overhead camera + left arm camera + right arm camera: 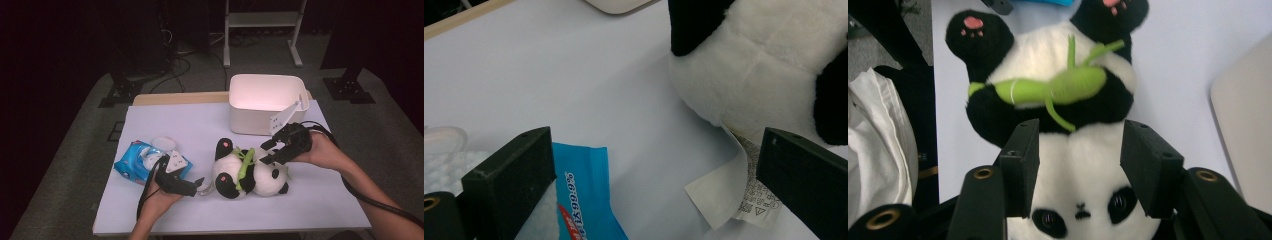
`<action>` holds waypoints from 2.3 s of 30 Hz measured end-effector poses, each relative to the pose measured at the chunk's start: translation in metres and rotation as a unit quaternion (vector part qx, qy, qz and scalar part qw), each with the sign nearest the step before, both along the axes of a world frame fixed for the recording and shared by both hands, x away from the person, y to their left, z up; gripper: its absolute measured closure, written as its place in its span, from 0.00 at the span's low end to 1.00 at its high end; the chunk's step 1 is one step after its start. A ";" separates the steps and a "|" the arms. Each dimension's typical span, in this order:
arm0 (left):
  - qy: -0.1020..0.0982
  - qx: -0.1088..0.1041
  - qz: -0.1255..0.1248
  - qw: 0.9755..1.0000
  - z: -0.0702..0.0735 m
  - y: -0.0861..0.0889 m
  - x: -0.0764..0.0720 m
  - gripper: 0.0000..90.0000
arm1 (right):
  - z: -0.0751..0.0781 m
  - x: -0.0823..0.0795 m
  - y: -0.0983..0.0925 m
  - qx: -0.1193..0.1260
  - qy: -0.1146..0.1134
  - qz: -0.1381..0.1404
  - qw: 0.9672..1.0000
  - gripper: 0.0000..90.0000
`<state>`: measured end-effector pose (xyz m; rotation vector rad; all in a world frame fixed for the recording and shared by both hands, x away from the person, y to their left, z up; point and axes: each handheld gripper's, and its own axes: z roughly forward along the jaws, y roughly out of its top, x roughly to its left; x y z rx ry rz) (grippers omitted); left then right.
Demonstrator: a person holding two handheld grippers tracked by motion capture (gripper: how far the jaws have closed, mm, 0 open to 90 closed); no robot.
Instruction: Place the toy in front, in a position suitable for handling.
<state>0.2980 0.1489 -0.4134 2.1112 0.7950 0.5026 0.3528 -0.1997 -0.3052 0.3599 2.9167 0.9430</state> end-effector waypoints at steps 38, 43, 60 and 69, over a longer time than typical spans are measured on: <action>0.014 0.031 -0.088 0.996 0.021 0.010 -0.003 0.05 | -0.050 -0.011 -0.028 0.018 -0.007 -0.020 1.000 0.43; 0.018 0.039 -0.117 0.992 0.028 0.017 0.000 0.05 | -0.051 -0.012 -0.028 0.019 -0.010 -0.022 1.000 0.41; 0.024 0.057 -0.138 0.988 0.046 0.049 0.011 0.08 | -0.052 -0.014 -0.026 0.016 -0.019 -0.019 1.000 0.39; 0.016 0.078 -0.148 0.986 0.061 0.066 0.016 0.13 | -0.054 -0.014 -0.026 0.017 -0.020 -0.019 0.999 0.37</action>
